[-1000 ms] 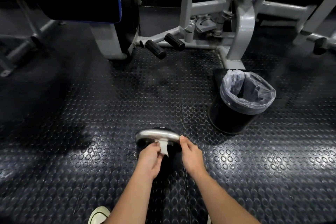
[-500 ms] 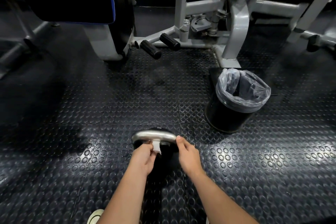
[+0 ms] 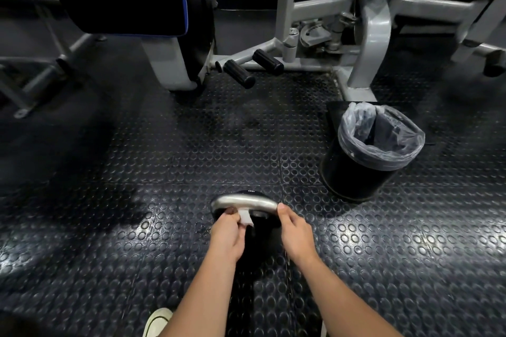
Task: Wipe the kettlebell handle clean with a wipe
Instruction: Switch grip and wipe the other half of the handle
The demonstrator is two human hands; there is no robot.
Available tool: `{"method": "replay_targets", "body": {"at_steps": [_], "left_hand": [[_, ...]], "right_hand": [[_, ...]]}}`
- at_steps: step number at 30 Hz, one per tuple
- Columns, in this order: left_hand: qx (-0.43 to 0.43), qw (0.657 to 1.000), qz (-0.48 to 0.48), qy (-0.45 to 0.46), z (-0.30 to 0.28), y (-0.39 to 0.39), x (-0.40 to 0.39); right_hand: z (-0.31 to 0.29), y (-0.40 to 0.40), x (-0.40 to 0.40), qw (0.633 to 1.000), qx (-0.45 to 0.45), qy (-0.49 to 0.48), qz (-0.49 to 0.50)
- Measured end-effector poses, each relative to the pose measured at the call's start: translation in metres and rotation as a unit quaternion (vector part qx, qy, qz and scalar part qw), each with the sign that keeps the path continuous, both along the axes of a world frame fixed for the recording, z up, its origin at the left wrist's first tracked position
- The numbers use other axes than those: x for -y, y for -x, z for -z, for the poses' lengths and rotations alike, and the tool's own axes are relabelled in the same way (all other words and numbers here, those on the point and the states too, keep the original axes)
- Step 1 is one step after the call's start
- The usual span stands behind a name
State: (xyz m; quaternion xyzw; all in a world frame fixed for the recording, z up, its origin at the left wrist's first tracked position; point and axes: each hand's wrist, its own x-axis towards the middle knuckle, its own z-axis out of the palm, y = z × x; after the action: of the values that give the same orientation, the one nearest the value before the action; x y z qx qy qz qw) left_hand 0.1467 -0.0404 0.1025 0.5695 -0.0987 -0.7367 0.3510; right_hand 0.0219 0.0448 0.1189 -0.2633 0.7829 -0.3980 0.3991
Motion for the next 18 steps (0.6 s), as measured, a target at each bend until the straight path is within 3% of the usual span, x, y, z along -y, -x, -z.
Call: {"method": "replay_targets", "body": {"at_steps": [4,10,15,18], "left_hand": [[0.005,0.998,0.064,0.004,0.000,0.004,-0.018],[-0.009,1.000,-0.012,0.006,-0.008,0.001,-0.008],[0.023,0.996,0.081,0.014,-0.001,0.001,-0.017],[0.021,0.998,0.064,0.014,-0.004,0.001,-0.011]], "right_hand": [[-0.002,0.000,0.001,1.000,-0.009,-0.003,0.003],[-0.002,-0.001,-0.001,1.000,-0.009,-0.007,-0.004],[-0.002,-0.001,0.000,1.000,-0.008,-0.004,0.002],[-0.002,-0.002,0.000,1.000,-0.005,-0.003,-0.001]]}}
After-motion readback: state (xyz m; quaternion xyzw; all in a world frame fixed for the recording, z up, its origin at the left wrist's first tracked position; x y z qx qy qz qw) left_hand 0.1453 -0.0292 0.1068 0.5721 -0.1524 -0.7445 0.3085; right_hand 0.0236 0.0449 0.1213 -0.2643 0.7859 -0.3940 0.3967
